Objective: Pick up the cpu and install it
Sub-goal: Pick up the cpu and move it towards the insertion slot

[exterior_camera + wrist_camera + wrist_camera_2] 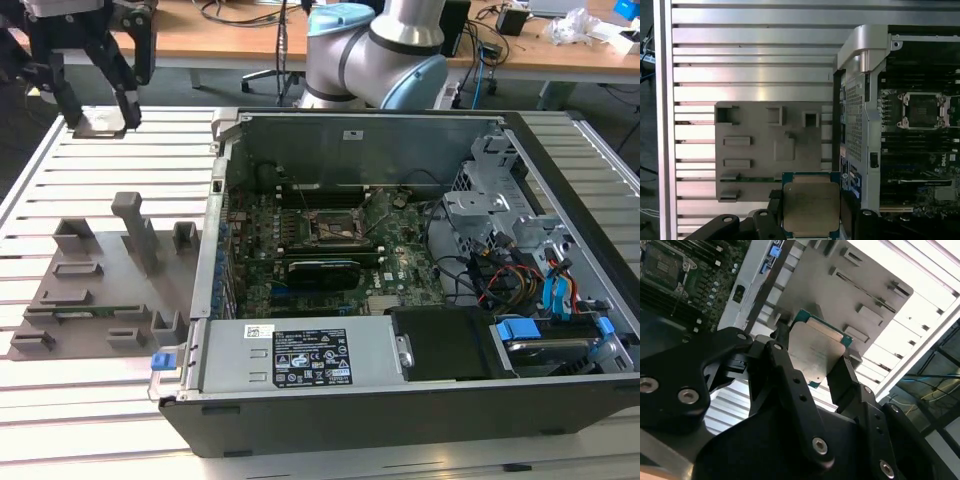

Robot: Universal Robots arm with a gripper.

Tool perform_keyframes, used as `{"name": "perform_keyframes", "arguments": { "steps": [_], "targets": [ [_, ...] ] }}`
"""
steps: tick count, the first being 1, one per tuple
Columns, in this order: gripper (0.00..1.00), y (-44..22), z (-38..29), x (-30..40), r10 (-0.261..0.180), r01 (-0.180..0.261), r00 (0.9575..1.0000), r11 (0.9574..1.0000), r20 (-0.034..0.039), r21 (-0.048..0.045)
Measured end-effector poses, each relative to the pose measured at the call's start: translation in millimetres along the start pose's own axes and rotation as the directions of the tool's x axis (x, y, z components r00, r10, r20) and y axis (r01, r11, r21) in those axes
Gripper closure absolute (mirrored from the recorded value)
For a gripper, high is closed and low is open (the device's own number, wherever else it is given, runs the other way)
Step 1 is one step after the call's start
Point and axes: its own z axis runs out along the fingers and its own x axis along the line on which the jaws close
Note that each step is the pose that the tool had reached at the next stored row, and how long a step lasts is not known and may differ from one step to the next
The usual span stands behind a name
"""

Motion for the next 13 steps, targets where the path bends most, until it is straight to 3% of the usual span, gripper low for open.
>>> {"name": "perform_keyframes", "arguments": {
  "steps": [1,13],
  "targets": [
    [0.45,0.1,0.2,-9.6,0.000,0.000,1.0000,1.0000,-0.0004,0.0001],
    [0.45,0.4,1.1,-52.3,0.000,0.000,1.0000,1.0000,-0.0031,0.0013]
  ]
}}
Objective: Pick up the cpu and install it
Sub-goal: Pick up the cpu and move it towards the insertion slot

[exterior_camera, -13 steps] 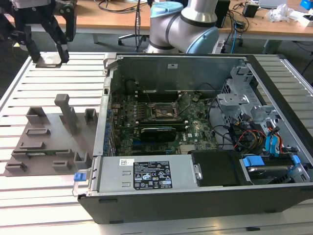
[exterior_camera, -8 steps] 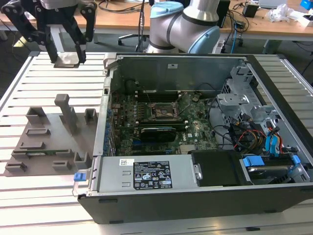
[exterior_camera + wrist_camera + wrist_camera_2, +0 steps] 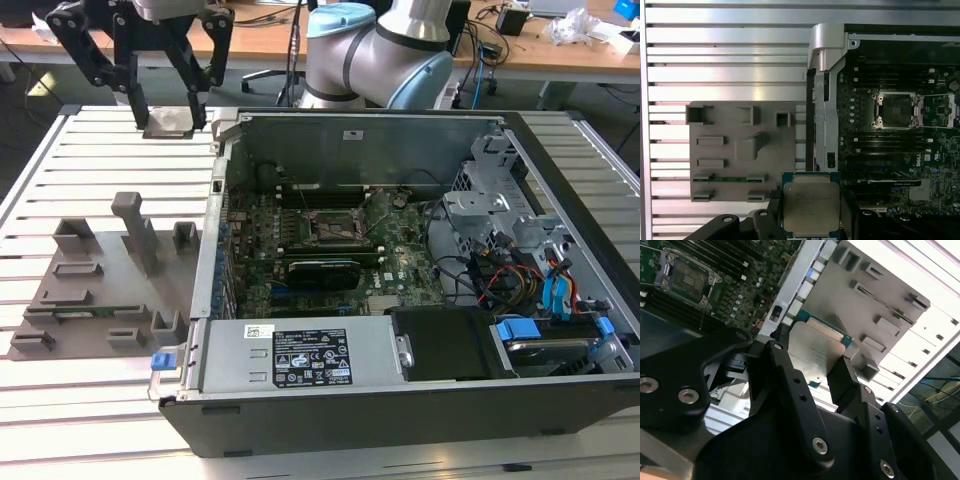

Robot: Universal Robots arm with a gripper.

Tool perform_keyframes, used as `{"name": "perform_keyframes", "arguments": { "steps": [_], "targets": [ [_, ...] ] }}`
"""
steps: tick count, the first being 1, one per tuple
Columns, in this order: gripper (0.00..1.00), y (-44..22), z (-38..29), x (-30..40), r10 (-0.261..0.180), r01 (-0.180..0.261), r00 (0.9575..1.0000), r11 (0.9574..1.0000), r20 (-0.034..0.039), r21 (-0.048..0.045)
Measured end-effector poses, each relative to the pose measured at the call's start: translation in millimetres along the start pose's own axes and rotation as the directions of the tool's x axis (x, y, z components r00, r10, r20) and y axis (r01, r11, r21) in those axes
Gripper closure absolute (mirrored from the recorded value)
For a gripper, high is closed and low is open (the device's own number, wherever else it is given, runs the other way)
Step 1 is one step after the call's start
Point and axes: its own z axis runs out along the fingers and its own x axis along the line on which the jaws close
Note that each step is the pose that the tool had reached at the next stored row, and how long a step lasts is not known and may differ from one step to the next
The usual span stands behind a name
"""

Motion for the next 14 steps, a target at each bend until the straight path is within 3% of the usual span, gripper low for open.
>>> {"name": "perform_keyframes", "arguments": {
  "steps": [12,14],
  "targets": [
    [0.45,0.8,1.0,-43.2,0.000,0.000,1.0000,1.0000,-0.0031,0.0009],
    [0.45,1.3,1.3,-54.5,0.000,0.000,1.0000,1.0000,-0.0046,0.0012]
  ]
}}
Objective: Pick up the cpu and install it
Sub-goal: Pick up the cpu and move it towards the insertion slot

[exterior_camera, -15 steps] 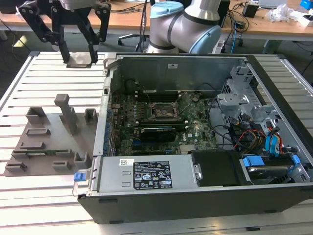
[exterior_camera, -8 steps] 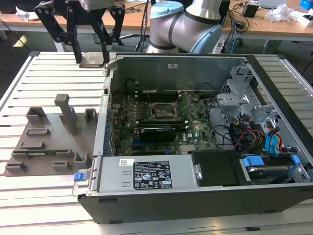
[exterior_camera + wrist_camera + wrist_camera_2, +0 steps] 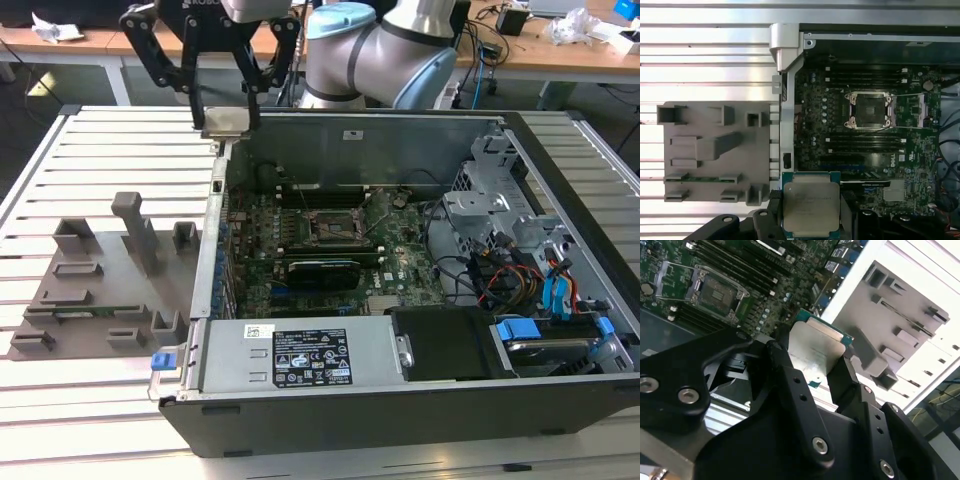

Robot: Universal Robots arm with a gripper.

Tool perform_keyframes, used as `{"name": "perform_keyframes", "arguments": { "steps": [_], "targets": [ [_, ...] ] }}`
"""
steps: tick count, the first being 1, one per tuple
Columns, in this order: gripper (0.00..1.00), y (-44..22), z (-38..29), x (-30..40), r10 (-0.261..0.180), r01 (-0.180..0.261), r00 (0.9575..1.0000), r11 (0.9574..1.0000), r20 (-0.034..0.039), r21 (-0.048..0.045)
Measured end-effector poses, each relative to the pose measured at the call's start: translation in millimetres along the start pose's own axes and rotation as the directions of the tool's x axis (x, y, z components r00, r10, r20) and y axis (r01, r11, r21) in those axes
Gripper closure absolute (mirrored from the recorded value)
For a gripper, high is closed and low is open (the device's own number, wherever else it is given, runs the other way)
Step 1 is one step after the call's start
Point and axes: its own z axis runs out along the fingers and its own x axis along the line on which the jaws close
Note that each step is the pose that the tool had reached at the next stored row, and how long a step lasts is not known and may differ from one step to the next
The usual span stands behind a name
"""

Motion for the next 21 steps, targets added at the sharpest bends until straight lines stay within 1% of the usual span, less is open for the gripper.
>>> {"name": "perform_keyframes", "arguments": {
  "steps": [2,8,10,12,13,14,16,18,19,21],
  "targets": [
    [0.45,0.4,0.2,-7.2,0.000,0.000,1.0000,1.0000,-0.0009,0.0002],
    [0.45,2.5,2.1,-36.0,0.000,0.000,1.0000,1.0000,-0.0042,0.0016],
    [0.45,3.3,4.0,-41.2,0.000,0.000,1.0000,1.0000,-0.0068,0.0019],
    [0.45,4.5,8.1,-46.7,0.000,0.000,0.9999,1.0000,-0.0112,0.0018],
    [0.45,5.7,11.9,-51.2,-0.001,0.001,0.9999,1.0000,-0.0146,0.0019],
    [0.45,7.2,15.5,-54.2,-0.001,0.001,0.9999,1.0000,-0.0167,0.0018],
    [0.45,11.6,21.7,-57.2,-0.001,0.001,0.9998,1.0000,-0.0192,0.0019],
    [0.45,15.5,26.3,-59.6,-0.001,0.001,0.9998,1.0000,-0.0203,0.0018],
    [0.45,18.8,29.4,-61.1,-0.001,0.001,0.9998,1.0000,-0.0211,0.0018],
    [0.45,23.6,33.6,-63.3,-0.001,0.001,0.9998,1.0000,-0.0220,0.0018]
  ]
}}
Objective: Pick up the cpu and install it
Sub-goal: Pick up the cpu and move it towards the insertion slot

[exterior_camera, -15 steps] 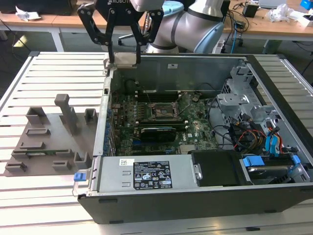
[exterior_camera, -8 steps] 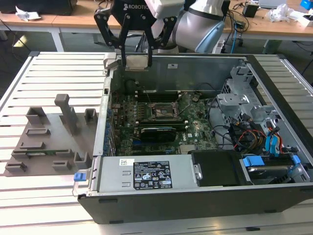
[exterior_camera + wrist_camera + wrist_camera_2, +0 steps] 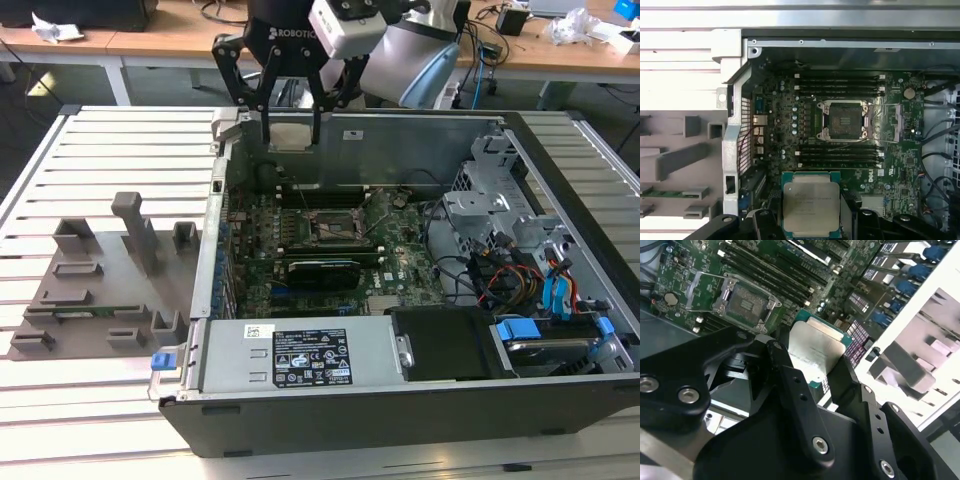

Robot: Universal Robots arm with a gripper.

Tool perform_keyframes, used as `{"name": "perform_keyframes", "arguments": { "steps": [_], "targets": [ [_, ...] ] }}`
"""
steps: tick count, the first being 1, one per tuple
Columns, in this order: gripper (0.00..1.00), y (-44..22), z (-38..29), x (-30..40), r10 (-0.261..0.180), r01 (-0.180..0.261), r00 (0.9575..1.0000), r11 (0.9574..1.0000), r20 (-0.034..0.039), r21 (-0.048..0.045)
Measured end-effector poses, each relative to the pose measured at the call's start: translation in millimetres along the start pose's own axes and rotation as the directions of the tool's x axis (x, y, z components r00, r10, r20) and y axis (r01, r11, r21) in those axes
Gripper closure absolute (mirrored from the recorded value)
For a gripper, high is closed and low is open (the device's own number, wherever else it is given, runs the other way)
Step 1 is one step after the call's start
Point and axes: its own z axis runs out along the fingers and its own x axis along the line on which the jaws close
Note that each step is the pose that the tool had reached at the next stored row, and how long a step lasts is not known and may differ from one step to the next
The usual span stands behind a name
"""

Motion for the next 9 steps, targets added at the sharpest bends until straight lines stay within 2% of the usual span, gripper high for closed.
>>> {"name": "perform_keyframes", "arguments": {
  "steps": [4,9],
  "targets": [
    [0.45,11.7,10.3,-6.5,0.000,0.000,1.0000,1.0000,-0.0020,0.0000],
    [0.45,20.3,22.4,-15.2,0.000,0.000,1.0000,1.0000,-0.0063,0.0000]
  ]
}}
